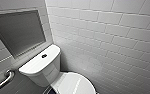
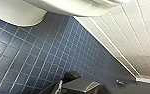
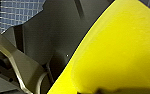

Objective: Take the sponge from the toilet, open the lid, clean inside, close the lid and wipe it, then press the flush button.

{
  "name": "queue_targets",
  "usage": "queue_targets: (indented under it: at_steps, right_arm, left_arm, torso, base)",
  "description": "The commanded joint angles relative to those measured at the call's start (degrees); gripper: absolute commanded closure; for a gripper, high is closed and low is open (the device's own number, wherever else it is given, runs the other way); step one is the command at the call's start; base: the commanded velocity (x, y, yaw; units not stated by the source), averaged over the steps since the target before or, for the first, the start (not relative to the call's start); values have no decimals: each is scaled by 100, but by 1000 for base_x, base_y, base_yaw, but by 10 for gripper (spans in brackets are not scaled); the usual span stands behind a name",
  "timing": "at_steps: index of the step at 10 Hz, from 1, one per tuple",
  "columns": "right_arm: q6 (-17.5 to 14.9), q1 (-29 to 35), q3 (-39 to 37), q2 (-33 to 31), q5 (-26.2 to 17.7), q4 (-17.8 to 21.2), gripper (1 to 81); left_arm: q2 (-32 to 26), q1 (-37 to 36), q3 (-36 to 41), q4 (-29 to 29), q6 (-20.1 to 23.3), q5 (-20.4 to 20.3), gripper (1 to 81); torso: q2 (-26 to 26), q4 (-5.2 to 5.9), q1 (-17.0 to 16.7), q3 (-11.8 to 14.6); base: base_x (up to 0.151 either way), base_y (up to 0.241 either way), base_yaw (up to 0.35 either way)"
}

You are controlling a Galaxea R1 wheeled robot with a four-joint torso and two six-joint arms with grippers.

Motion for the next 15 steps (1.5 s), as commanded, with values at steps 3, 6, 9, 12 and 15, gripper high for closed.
queue_targets:
  at_steps: [3, 6, 9, 12, 15]
  right_arm:
    - [-19, -63, 34, -62, -358, -144, 811]
    - [7, -37, -1, -35, -358, -126, 811]
    - [60, -37, -159, 26, -349, -108, 811]
    - [69, -1, -283, 105, -358, -109, 811]
    - [68, 7, -291, 123, -358, -118, 811]
  left_arm:
    - [-41, -603, 555, -85, -11, 344, 10]
    - [-5, -708, 609, -287, -196, -69, 10]
    - [152, -849, 548, -473, -768, -271, 10]
    - [249, -857, 486, -490, -776, -209, 10]
    - [285, -858, 486, -499, -802, -244, 10]
  torso:
    - [-188, -249, 116, 0]
    - [-236, -280, 144, 2]
    - [-238, -282, 144, 2]
    - [-238, -282, 144, 2]
    - [-822, -282, 520, 2]
  base:
    - [0, 0, 0]
    - [0, 0, 0]
    - [0, 0, 0]
    - [0, 0, 0]
    - [0, 0, 0]
